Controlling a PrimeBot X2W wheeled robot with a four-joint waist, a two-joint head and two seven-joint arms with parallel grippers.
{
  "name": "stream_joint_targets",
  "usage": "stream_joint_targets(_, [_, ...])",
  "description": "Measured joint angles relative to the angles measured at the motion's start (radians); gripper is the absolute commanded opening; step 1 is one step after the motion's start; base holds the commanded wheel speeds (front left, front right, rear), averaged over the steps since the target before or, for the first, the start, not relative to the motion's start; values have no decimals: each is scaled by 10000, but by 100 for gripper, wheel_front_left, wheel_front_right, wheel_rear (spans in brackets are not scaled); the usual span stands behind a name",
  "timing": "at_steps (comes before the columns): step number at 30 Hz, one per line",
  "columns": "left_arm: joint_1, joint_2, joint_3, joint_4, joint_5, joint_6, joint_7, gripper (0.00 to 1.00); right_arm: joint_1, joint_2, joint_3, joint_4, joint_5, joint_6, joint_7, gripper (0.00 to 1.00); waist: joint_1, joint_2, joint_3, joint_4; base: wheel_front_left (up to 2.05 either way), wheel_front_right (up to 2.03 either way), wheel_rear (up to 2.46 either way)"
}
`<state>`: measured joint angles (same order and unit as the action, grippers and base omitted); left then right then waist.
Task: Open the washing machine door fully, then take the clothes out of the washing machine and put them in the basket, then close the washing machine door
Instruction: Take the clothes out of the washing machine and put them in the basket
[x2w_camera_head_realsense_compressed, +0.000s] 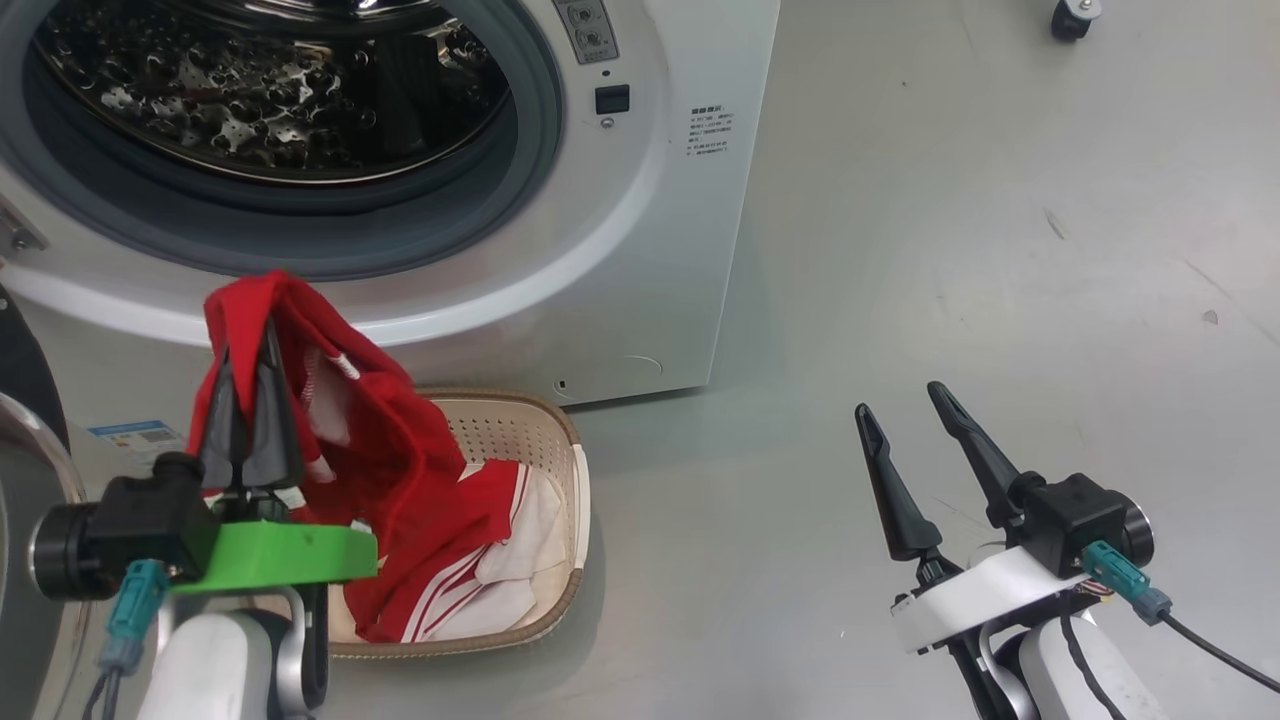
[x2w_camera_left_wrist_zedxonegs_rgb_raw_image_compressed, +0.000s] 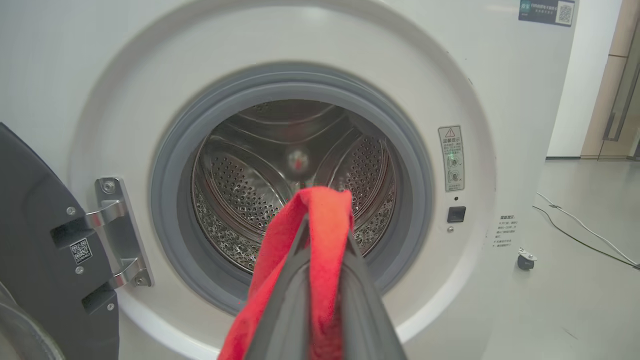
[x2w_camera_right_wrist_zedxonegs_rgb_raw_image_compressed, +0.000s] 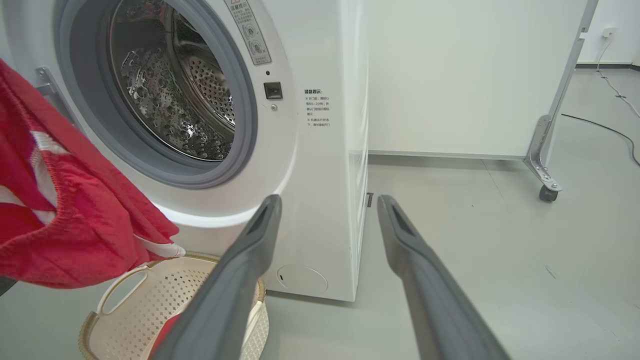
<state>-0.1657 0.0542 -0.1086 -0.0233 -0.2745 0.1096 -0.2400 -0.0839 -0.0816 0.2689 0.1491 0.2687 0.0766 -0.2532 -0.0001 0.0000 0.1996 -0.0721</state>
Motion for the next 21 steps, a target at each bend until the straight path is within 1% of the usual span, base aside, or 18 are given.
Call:
stream_joint_targets(9, [350, -36, -328, 512, -165, 0, 111, 0, 54, -2, 71, -322, -2, 10, 0, 100, 0, 0, 471, -139, 0, 0, 0])
stream_joint_targets(15, [437, -54, -539, 1375, -320, 12, 385, 0, 13, -2, 81, -602, -2, 13, 2, 100, 0, 0, 1001, -244, 0, 0, 0])
stream_joint_targets(21, [298, -58, -548, 2401, -506, 12, 581, 0, -241, 0, 127, -821, -2, 44, 2, 100, 1, 0, 1711, -408, 0, 0, 0])
